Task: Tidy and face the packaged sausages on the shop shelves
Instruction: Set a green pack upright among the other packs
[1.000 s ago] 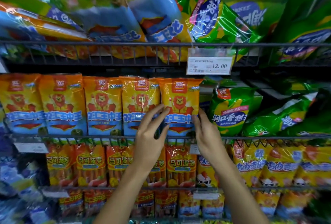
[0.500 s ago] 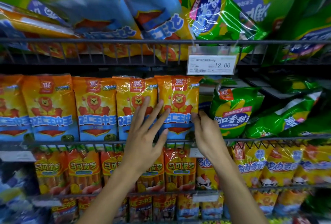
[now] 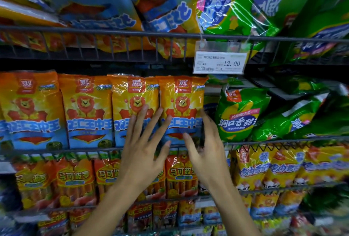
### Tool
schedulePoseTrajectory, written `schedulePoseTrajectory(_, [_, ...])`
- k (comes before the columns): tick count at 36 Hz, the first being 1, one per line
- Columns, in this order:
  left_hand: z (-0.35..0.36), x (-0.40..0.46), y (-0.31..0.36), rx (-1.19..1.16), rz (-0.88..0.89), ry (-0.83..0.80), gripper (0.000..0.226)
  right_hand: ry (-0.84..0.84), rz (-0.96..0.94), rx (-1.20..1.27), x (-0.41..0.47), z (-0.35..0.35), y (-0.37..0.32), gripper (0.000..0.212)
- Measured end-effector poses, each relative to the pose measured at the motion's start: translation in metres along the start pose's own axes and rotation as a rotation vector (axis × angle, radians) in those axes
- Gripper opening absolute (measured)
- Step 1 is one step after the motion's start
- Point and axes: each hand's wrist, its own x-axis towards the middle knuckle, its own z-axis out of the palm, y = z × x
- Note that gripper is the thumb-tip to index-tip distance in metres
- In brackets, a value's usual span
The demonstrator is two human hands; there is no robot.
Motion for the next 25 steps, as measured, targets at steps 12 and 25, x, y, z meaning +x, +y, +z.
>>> schedulePoseTrajectory(12, [-0.009, 0.019, 0.065, -0.602, -0.036, 0.009, 0.049, 0.27, -0.052, 0.047, -0.025, -0.094, 0.047, 0.047])
schedulePoseTrajectory(25, [0.019, 0.071, 0.146, -0.749, -0.378, -0.21, 0.075, -0.089, 0.102, 0.265, 0.03, -0.138, 0.079, 0.088])
